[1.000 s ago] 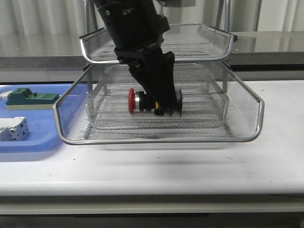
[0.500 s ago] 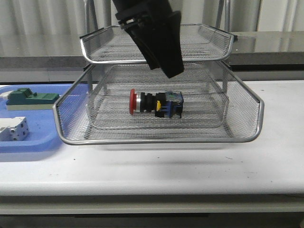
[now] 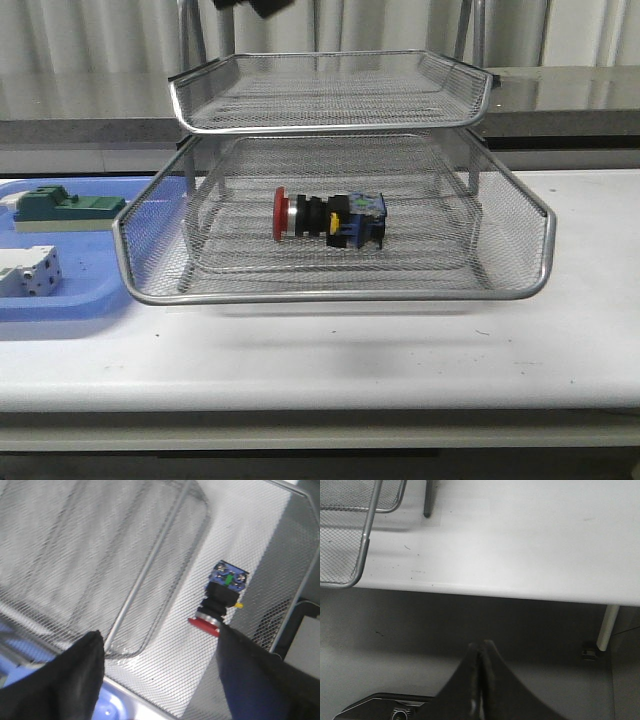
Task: Place button on rack with both arms
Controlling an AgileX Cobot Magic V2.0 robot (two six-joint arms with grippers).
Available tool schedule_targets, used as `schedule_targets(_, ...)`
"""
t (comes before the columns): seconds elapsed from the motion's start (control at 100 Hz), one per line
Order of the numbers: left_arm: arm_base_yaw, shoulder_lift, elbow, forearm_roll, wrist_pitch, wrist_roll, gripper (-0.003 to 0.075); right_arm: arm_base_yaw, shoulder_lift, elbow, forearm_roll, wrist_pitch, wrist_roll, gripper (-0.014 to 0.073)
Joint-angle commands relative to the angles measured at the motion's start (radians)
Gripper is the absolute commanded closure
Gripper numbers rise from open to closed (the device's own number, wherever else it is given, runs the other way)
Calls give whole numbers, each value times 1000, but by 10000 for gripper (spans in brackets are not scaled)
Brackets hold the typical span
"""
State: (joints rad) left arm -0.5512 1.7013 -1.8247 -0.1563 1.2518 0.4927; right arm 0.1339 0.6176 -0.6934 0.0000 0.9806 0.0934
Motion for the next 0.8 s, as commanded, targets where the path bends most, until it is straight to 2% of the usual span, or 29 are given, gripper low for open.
schedule_targets(0.0, 51, -94, -10, -5, -12, -41, 259, 0, 0, -34, -14, -45, -5, 662)
schedule_targets(0.21, 205, -227, 132, -9, -107, -49, 259, 0, 0, -34, -14, -45, -5, 662)
schedule_targets(0.55, 447, -520, 567, -111, -409, -50, 259, 0, 0, -34, -14, -45, -5, 662)
schedule_targets(0.79, 524, -755, 873, -151, -634, -50, 259, 0, 0, -34, -14, -45, -5, 662)
